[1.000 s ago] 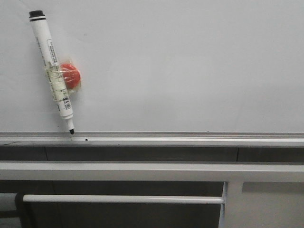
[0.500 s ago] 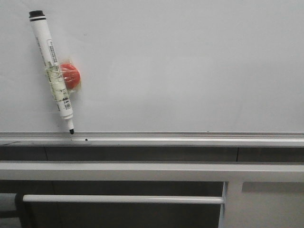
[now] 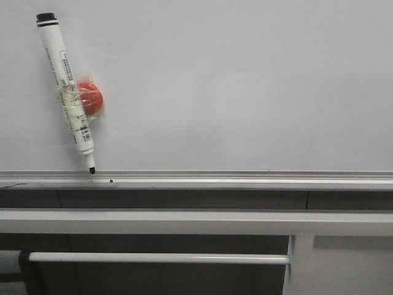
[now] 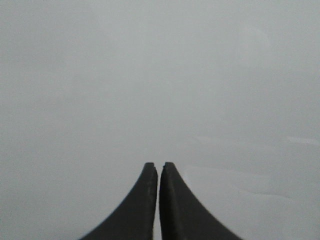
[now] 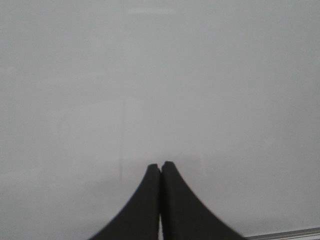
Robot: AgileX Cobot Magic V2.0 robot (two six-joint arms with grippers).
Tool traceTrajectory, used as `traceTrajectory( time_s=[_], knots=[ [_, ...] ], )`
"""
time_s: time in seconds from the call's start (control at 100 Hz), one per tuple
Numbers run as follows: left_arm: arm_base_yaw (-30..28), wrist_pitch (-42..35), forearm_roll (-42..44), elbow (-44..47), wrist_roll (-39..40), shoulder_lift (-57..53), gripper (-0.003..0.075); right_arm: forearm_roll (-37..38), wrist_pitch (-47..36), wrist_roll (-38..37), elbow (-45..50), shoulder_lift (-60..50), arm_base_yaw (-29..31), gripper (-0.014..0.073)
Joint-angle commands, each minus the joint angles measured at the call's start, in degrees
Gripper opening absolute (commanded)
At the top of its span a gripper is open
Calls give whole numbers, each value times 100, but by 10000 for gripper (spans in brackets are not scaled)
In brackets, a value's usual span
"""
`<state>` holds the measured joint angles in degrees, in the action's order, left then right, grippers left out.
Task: Write number 1 on whiteboard
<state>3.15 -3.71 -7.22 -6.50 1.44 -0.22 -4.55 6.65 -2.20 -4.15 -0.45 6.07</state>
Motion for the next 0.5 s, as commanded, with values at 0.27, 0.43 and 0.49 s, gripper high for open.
traceTrajectory(
  time_s=[0.27,0.43,0.49],
  knots=[
    [-26,1022,-171,-1643,56,1107,-20,-311,2849,-31,-1801,5,20,-64],
    [-26,745,-565,-1603,56,1513,-20,-394,3000,-31,-1794,15,20,-64],
    [-26,761,-724,-1598,56,1622,-20,-507,3000,-31,-1794,15,20,-64]
  ],
)
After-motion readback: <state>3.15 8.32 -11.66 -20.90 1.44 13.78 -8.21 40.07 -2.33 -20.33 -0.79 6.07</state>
